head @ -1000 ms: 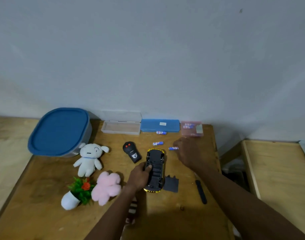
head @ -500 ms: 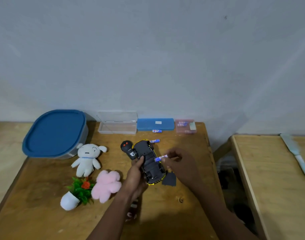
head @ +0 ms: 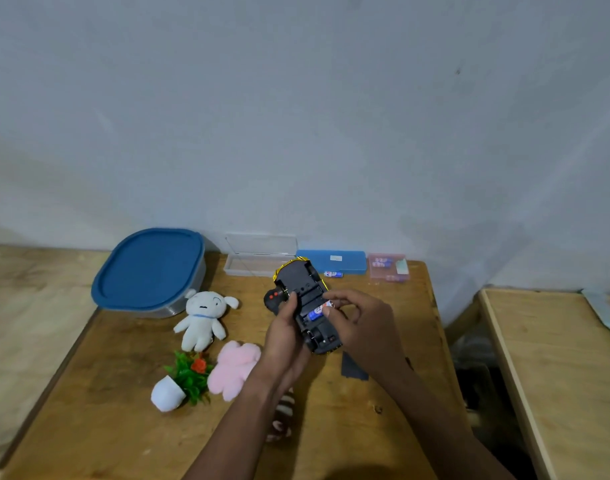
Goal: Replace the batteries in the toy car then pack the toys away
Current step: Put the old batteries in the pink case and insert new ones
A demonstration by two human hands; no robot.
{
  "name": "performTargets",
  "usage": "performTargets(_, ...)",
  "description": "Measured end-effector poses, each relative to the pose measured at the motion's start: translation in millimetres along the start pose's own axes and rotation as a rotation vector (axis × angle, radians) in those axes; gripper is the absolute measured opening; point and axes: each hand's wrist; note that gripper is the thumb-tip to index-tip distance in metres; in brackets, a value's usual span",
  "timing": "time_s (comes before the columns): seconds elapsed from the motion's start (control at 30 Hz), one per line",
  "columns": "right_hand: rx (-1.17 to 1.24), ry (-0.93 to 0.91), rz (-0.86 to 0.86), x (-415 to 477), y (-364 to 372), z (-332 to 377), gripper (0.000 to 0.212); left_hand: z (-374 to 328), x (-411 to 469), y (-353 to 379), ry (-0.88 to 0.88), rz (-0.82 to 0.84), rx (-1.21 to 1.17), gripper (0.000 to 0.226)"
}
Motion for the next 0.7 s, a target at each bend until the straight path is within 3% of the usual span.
performTargets(0.43, -0.079, -0.057, -0.079, -4, 3, -6, 0.013, 2, 0, -2, 0.028, 0.014, 0.032, 0.053)
performTargets(0.7, -0.237, -0.094, -0.232, -5, 11, -12, 0.013, 5, 2, -6, -0.011, 0.011, -0.007, 0.057)
Point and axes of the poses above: each hand's wrist, its own x-axis towards the middle knuckle, its own y-axis out of the palm, z = x × y, and after that the axes turned 15 degrees about y, right-handed
